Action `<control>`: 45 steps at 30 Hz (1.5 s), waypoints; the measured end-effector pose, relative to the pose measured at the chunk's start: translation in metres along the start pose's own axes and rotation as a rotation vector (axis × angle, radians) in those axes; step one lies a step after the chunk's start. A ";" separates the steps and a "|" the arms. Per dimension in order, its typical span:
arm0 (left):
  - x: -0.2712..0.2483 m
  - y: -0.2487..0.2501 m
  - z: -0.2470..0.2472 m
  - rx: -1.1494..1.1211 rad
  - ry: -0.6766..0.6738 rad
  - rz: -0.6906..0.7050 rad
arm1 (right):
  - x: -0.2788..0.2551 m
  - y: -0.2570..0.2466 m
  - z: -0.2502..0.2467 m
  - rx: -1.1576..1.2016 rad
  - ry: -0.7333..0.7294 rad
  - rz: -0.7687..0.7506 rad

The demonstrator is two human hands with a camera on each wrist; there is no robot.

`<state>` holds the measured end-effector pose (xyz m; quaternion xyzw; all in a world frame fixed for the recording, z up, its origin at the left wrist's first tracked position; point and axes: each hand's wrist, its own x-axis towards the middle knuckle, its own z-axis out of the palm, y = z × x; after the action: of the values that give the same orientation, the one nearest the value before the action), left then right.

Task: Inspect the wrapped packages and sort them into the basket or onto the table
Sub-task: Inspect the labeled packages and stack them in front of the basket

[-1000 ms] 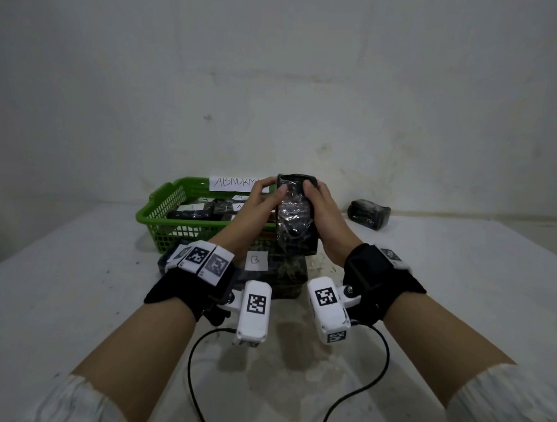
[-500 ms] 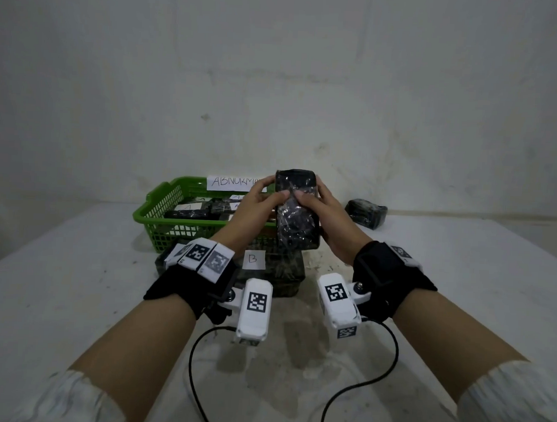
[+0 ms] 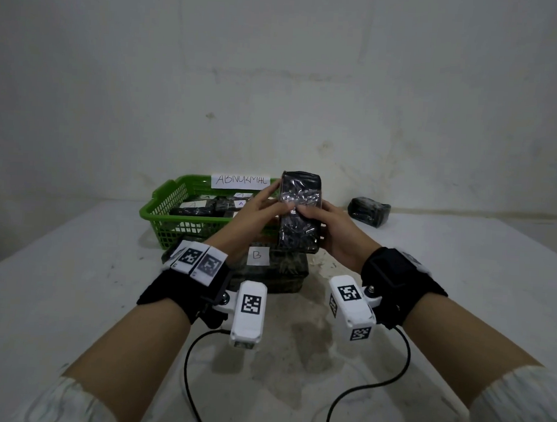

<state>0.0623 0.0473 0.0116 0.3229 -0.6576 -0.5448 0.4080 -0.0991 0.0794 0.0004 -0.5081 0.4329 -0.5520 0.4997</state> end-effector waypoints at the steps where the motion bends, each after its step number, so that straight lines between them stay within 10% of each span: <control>1: -0.002 -0.002 0.000 -0.006 -0.023 -0.017 | -0.001 0.000 0.000 0.003 0.009 0.003; 19: -0.019 -0.008 -0.003 -0.096 -0.022 -0.029 | -0.014 0.003 0.001 -0.073 -0.145 0.055; 31: -0.024 -0.004 0.000 -0.024 0.098 0.116 | -0.029 -0.013 0.003 -0.080 0.023 0.001; 41: -0.023 0.009 0.010 -0.105 0.068 -0.025 | -0.039 -0.019 -0.002 -0.223 -0.081 -0.107; 45: -0.017 0.002 0.010 -0.144 0.098 -0.064 | -0.036 -0.021 -0.002 -0.164 0.083 -0.172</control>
<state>0.0618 0.0670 0.0098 0.3398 -0.5855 -0.5868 0.4442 -0.1036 0.1179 0.0162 -0.5591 0.4517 -0.5763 0.3889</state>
